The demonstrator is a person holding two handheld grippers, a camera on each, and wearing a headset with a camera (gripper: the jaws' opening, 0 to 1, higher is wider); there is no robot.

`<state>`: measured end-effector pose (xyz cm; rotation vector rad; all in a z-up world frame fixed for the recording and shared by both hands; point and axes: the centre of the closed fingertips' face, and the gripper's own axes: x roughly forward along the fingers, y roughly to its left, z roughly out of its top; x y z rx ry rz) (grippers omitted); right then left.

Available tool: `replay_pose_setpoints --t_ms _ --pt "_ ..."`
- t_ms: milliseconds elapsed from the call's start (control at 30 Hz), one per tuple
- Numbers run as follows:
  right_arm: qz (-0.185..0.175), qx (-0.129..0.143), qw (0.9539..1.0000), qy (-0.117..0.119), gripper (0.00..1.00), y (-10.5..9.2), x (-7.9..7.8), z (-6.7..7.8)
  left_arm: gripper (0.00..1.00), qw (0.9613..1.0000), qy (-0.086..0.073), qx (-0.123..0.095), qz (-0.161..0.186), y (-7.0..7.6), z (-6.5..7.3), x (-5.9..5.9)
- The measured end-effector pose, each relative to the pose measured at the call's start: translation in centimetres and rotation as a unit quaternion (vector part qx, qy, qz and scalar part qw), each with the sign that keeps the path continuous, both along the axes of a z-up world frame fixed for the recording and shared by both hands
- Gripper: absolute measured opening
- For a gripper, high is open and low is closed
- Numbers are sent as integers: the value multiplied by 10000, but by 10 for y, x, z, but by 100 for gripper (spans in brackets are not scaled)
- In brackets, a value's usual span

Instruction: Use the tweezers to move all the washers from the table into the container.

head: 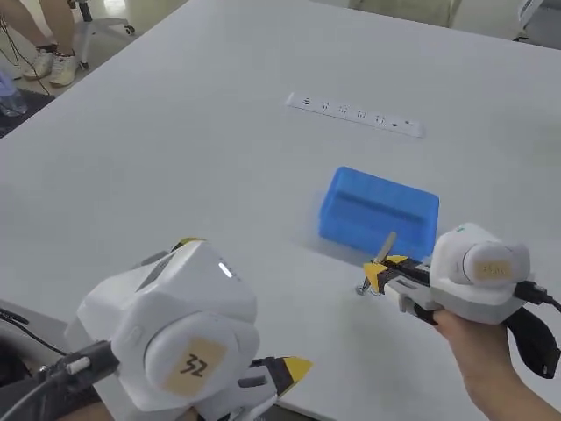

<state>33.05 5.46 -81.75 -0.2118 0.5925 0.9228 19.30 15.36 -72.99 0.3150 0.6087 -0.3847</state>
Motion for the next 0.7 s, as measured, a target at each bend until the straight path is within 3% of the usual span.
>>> replay_pose_setpoints --t_ms 433,700 --pt "-19 0 10000 -16 4 3 2 0 96 10000 5 58 6 2 0 0" --pt "67 -89 9998 -186 4 -3 -4 -2 95 10000 12 62 -16 0 -1 1"
